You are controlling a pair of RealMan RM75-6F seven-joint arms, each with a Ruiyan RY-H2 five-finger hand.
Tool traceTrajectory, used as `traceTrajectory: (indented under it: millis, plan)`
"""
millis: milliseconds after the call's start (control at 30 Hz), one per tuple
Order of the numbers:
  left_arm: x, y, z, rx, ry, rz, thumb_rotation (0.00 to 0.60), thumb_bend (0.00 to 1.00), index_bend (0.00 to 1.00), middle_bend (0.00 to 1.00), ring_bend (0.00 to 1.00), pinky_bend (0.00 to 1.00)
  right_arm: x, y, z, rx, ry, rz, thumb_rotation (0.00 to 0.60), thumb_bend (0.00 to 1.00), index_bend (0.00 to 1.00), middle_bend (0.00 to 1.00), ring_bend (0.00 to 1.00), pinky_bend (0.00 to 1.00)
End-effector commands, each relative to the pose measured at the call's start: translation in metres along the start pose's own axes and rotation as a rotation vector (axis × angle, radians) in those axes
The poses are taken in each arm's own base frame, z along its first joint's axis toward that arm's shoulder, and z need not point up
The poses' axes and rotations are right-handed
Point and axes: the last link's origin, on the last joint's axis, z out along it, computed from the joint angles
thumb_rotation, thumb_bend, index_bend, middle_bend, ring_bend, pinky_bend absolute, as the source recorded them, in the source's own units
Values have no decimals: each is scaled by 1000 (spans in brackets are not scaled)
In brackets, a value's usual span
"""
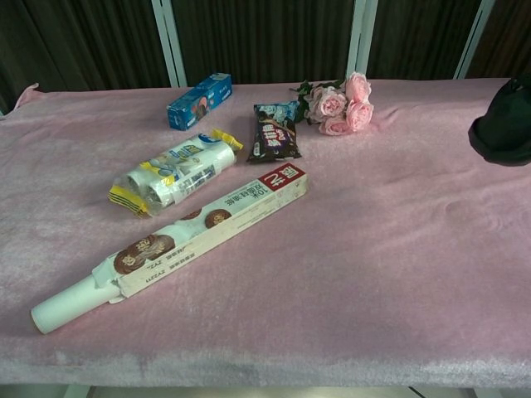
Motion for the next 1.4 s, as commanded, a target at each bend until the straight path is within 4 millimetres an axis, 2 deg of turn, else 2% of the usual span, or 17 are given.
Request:
traceTrajectory:
  millis: [33,167,333,533,633,900,1200,1400]
  plan:
    - [0,0,0,1,-2,0,600,482,390,231,190,372,-4,3,-6,-121,-199,-266,600,129,714,594,668,741]
    - [0,0,0,1,-2,0,600,482,390,231,190,372,2,-11,-3,-78,-108,-155,600,129,713,594,668,741]
    - [0,0,0,-1,-1,0,600,482,390,231,190,372,12,-31,-4,92,98,217,600,129,712,594,668,741]
    - [0,1,-1,-2,1,0,600,481,391,231,190,373,22,-38,-7,280,285,534,600,129,707,594,668,741]
    - [0,1,0,-3,0,0,600,483,390,231,190,373,23,-36,-8,309,307,599,600,129,705,594,668,741]
    - [0,1,-1,-2,-1,1,600,482,390,231,190,373,8,-23,-4,264,204,401,600,130,705,594,668,741]
    - [0,1,-1,-1,-4,1,600,482,390,232,190,373,-24,3,0,147,-32,-91,600,129,702,595,663,740]
    - [1,0,-1,2,-1,-2,600,482,391,232,190,373,-41,10,1,101,-151,-183,600,129,652,593,597,695]
